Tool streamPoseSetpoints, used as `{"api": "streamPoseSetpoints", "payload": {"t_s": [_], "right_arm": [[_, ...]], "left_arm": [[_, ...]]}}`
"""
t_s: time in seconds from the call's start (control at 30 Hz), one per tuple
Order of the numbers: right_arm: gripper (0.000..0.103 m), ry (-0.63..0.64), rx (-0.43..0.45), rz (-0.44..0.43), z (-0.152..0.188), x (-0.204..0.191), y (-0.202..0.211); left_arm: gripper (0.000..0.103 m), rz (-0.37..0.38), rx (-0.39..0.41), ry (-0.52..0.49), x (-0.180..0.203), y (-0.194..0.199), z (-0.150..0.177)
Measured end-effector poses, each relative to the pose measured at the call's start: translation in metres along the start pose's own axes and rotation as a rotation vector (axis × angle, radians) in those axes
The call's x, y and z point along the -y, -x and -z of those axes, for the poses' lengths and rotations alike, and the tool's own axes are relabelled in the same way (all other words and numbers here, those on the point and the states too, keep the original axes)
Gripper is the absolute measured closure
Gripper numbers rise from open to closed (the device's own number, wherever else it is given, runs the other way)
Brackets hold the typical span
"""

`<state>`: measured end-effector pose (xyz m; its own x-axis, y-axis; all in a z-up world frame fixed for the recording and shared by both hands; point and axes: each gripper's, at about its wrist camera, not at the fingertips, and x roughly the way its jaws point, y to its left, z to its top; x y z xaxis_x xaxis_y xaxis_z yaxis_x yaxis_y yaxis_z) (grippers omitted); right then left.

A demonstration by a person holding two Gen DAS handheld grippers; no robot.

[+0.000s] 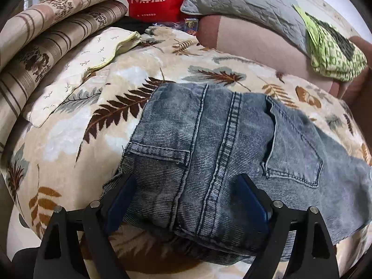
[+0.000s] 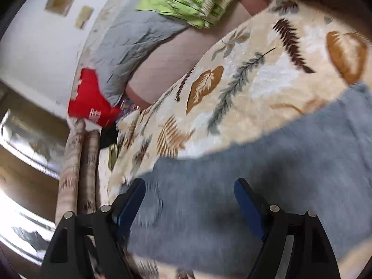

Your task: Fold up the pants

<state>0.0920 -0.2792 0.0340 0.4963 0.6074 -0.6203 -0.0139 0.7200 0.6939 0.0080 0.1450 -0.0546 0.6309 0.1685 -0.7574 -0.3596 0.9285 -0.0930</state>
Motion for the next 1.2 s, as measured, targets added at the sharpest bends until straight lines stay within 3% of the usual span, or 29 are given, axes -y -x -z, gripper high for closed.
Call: {"api": "streamPoseSetpoints", "payload": {"t_s": [0.17,0.23,0.27,0.33,0.5,0.57,0.63,0.7,0.77,0.87,0.93,0.97,1.0,1.1,1.2], "right_arm": [[0.022,-0.047,0.004,0.041,0.041,0.037,0.034],[0.022,-0.128,-0.017,0.122,0.045,0.074,0.025],[0.022,-0.192,-0.029,0.088,0.047,0.091,0.023],[0.022,-0.223,0.010,0.032,0.046,0.094,0.033],[0.021,-0.125,0.105,-0.088,0.046,0.077,0.074],[0.017,-0.140,0.124,-0.059,0.047,0.093,0.079],[0.017,-0.252,0.086,0.009,0.048,0.127,0.069],[0.018,-0.332,0.101,-0.082,0.049,0.141,0.072],[0.017,-0.261,0.154,-0.120,0.044,0.125,0.089],[0.017,-0.218,0.238,-0.055,0.041,0.123,0.105],[0.019,-0.334,0.208,-0.004,0.042,0.151,0.095],[0.020,-0.392,0.211,-0.074,0.045,0.162,0.092],[0.020,-0.401,0.221,-0.086,0.046,0.161,0.100],[0.018,-0.284,0.318,-0.042,0.044,0.138,0.121],[0.017,-0.368,0.298,0.003,0.043,0.159,0.117]], "left_arm": [[0.015,-0.016,0.053,0.024,-0.003,0.010,0.000],[0.015,-0.025,0.052,0.017,-0.001,0.010,0.000],[0.015,-0.031,0.042,0.012,-0.001,0.008,0.001],[0.015,-0.058,0.038,-0.001,0.001,0.005,0.003],[0.015,-0.102,0.047,-0.029,0.007,0.002,0.007],[0.015,-0.121,0.058,-0.041,0.010,0.001,0.009],[0.015,-0.137,0.064,-0.056,0.013,0.000,0.009],[0.015,-0.138,0.065,-0.054,0.012,0.002,0.008],[0.015,-0.139,0.071,-0.052,0.012,0.002,0.008],[0.015,-0.145,0.074,-0.056,0.012,0.001,0.008],[0.015,-0.141,0.074,-0.052,0.012,0.001,0.007],[0.015,-0.138,0.072,-0.050,0.012,0.001,0.007],[0.015,-0.131,0.071,-0.044,0.010,0.001,0.007],[0.015,-0.118,0.068,-0.033,0.008,0.001,0.006],[0.015,-0.112,0.064,-0.025,0.008,0.000,0.006]]}}
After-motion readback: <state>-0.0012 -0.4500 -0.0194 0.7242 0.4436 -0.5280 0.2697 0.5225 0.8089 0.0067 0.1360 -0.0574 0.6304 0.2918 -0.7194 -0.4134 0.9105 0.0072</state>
